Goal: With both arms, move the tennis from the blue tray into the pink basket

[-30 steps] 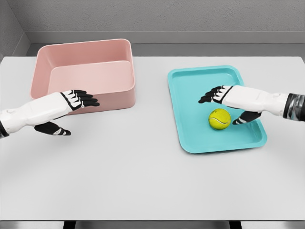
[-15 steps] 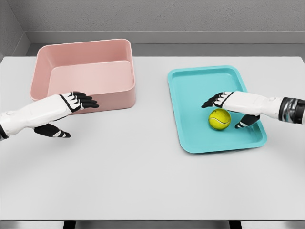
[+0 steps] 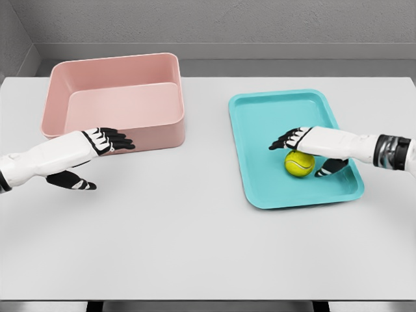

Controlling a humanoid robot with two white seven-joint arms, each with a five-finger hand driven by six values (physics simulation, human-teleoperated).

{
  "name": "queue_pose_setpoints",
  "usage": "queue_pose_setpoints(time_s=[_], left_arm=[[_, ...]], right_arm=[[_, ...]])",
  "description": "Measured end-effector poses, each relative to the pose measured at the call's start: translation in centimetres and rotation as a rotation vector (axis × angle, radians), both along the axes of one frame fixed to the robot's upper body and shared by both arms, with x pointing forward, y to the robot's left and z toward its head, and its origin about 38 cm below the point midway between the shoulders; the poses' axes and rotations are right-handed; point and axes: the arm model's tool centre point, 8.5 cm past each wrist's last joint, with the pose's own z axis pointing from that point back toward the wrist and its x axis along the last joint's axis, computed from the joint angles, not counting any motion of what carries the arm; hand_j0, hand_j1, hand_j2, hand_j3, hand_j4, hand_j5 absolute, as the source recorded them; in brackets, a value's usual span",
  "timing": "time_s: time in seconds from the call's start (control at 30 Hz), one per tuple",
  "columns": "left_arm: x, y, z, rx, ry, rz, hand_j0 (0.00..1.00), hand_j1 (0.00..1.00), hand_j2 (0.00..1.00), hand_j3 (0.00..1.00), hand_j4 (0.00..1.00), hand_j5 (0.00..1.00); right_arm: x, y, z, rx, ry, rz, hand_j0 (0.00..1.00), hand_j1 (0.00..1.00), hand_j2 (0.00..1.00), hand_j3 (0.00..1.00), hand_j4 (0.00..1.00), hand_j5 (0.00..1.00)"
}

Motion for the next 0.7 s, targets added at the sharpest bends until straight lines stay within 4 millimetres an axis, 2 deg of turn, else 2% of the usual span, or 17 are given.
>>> queue_pose_setpoints(time_s=[0.7], left_arm=[[-0.09,0.37,0.06,0.016,0.002,0.003,1.00,1.00,1.00,1.00,1.00,1.00]], right_arm=[[0.09,-0.50,-0.81,-0.013,0.015,-0.018,1.00,1.00,1.00,1.00,1.00,1.00]])
